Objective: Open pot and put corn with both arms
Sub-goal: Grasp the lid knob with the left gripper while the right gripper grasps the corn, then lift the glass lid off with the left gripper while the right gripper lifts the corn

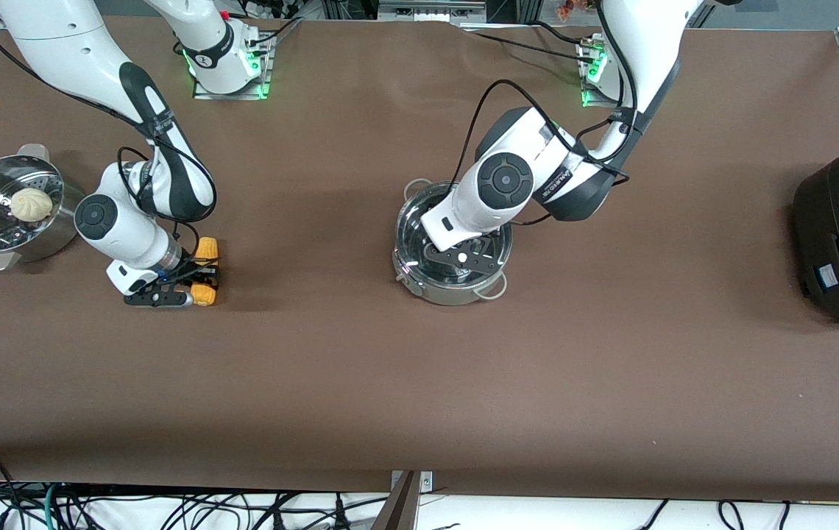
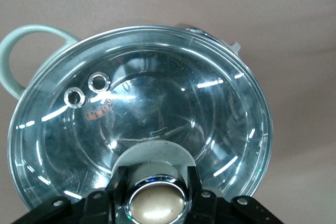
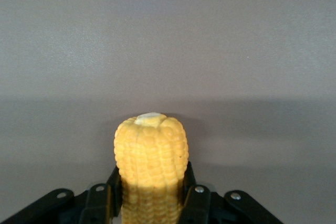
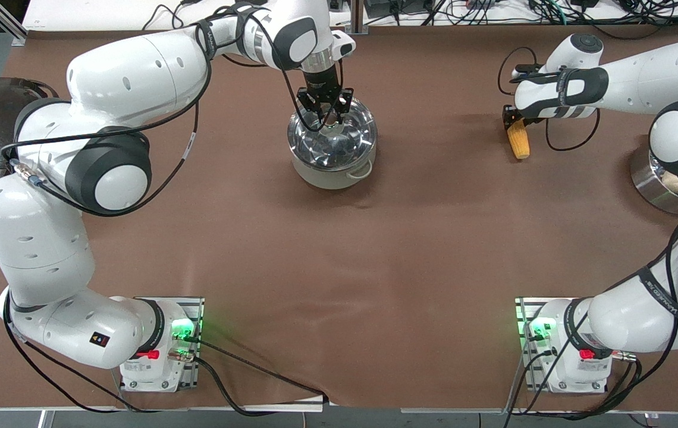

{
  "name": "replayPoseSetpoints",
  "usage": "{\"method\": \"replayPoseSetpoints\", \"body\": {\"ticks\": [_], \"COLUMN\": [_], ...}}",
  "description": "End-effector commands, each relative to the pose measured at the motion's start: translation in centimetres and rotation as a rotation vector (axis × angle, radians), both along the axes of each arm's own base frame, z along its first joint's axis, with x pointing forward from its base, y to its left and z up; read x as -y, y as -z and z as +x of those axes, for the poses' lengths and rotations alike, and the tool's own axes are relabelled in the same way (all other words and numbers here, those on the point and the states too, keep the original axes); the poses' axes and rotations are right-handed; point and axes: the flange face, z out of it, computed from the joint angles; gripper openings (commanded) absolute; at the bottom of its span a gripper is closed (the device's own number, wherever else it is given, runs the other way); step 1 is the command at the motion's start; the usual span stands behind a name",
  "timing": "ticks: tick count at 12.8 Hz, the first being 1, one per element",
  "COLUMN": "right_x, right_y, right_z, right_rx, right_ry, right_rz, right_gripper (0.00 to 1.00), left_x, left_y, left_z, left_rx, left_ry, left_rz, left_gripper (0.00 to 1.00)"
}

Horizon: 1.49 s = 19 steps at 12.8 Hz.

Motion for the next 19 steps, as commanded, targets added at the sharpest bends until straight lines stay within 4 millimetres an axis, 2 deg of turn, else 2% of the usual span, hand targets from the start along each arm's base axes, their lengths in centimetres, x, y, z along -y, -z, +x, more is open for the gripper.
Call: {"method": "replayPoseSetpoints", "body": {"ticks": [1, 2, 5, 6, 10, 11, 12, 14, 16, 18, 19], "right_x": [0.1, -0.2, -0.5, -0.6, -1.2, -2.1, -2.7, -5.9, -8.6, -13.1, -16.0], "right_y": [-1.5, -2.5, -8.5, -10.4, -17.0, -19.2, -21.1, -24.9, -27.3, -27.8, -28.5], "right_z": [-0.2, -0.2, 0.2, 0.2, -0.6, -0.8, -1.0, -0.9, -0.9, -1.7, -2.1], "right_rx": [0.02, 0.013, -0.026, -0.052, -0.093, -0.1, -0.114, -0.144, -0.148, -0.139, -0.125], "right_ry": [-0.014, -0.018, -0.024, -0.023, -0.035, -0.051, -0.028, 0.021, 0.054, 0.094, 0.118], "right_rz": [0.01, 0.013, 0.028, 0.033, 0.046, 0.053, 0.054, 0.055, 0.058, 0.064, 0.07], "right_gripper": [0.09, 0.09, 0.1, 0.11, 0.11, 0.11, 0.11, 0.11, 0.11, 0.11, 0.11], "left_x": [2.6, 2.1, -0.3, -1.9, -12.7, -15.1, -18.4, -26.5, -33.3, -36.7, -38.2], "left_y": [-2.8, -3.3, -8.7, -10.5, -17.0, -17.5, -17.7, -18.3, -17.9, -17.1, -16.3], "left_z": [-1.4, -1.0, -1.0, -0.6, 3.0, 3.8, 5.0, 6.3, 6.8, 7.2, 7.3], "left_rx": [0.013, 0.013, -0.035, -0.058, -0.076, -0.071, -0.078, -0.098, -0.119, -0.114, -0.124], "left_ry": [-0.097, -0.115, -0.102, -0.108, -0.151, -0.108, -0.079, -0.007, 0.033, 0.055, 0.041], "left_rz": [0.012, 0.013, 0.075, 0.101, 0.113, 0.093, 0.08, 0.044, 0.08, 0.157, 0.183], "left_gripper": [0.06, 0.06, 0.06, 0.06, 0.05, 0.05, 0.05, 0.05, 0.05, 0.05, 0.05]}}
